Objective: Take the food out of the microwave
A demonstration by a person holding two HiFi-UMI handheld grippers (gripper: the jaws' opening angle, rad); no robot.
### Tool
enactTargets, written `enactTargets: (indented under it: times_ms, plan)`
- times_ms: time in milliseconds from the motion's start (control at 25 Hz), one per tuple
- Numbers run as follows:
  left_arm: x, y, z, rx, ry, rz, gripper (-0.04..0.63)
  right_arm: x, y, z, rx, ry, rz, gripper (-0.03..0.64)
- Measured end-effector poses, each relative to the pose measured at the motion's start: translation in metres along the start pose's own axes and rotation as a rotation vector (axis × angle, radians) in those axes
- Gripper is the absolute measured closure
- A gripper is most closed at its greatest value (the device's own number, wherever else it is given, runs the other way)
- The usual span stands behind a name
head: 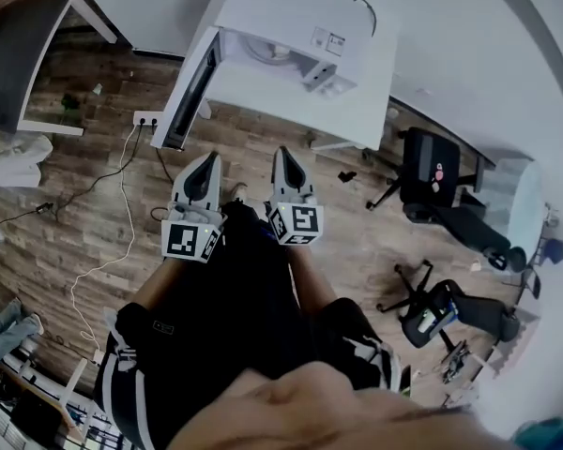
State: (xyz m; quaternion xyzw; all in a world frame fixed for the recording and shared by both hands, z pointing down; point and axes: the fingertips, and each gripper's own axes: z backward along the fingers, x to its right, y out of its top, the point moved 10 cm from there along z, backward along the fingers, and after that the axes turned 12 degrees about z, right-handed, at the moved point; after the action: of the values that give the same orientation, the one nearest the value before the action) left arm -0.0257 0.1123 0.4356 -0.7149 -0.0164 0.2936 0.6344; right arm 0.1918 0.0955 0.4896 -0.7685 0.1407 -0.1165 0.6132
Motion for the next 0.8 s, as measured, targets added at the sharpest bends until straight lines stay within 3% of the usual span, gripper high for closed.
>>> enactTargets:
  times_ms: [240,800]
  plan:
    - [-0.005,0.007,-0.021,0.000,0.017,-0.027,0.565,0.009,0.007,-0.023,0.002,0.012,0.006,0.586]
    - [-0.049,0.033,-0.081,0.000,-0.070,-0.036,0.565,0.009,0.013,-0.085,-0.034,-0.037,0.010,0.584]
